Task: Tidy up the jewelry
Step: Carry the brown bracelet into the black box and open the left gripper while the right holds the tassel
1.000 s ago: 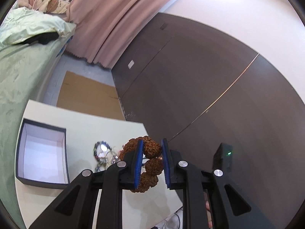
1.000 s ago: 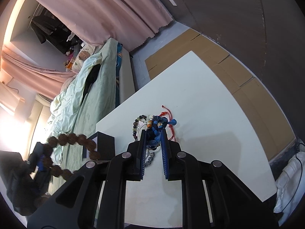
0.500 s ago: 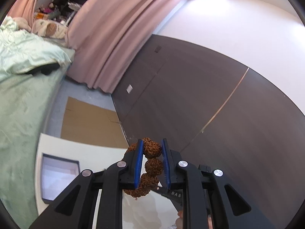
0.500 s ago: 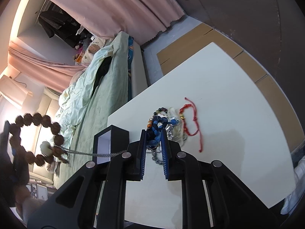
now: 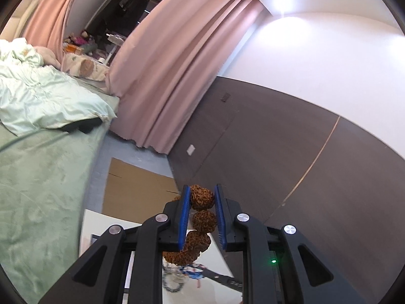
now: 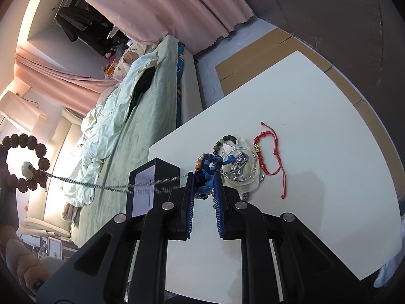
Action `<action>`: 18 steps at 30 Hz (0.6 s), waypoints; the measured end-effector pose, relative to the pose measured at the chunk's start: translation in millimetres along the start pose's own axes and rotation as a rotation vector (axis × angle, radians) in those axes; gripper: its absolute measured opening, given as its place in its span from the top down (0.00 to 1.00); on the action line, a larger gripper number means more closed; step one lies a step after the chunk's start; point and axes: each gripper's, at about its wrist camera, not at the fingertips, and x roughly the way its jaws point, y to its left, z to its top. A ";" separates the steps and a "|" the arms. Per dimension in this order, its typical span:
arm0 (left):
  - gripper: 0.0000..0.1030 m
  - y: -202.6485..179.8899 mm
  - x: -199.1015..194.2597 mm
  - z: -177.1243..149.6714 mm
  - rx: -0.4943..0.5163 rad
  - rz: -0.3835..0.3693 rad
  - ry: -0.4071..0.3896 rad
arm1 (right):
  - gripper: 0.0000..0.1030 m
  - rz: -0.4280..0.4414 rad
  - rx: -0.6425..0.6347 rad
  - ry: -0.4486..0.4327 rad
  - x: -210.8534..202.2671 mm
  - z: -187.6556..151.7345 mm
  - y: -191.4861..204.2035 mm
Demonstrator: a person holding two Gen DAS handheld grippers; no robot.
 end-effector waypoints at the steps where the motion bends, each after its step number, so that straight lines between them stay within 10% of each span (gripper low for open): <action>1: 0.83 3.9 1.8 -2.6 0.002 0.016 0.006 | 0.85 -0.002 -0.002 0.001 0.7 0.1 0.5; 9: 0.85 55.0 37.1 -36.6 -0.035 0.157 0.117 | 0.85 -0.021 -0.034 0.016 8.3 -5.8 7.3; 11: 0.74 67.7 41.4 -41.4 -0.059 0.174 0.123 | 0.85 -0.026 -0.038 0.019 10.9 -6.7 9.1; 13: 0.28 73.7 43.0 -43.3 -0.068 0.185 0.122 | 0.85 -0.030 -0.042 0.022 12.3 -8.2 10.3; 18: 0.30 79.7 42.9 -47.2 -0.054 0.207 0.128 | 0.85 -0.031 -0.055 0.027 16.8 -10.4 16.8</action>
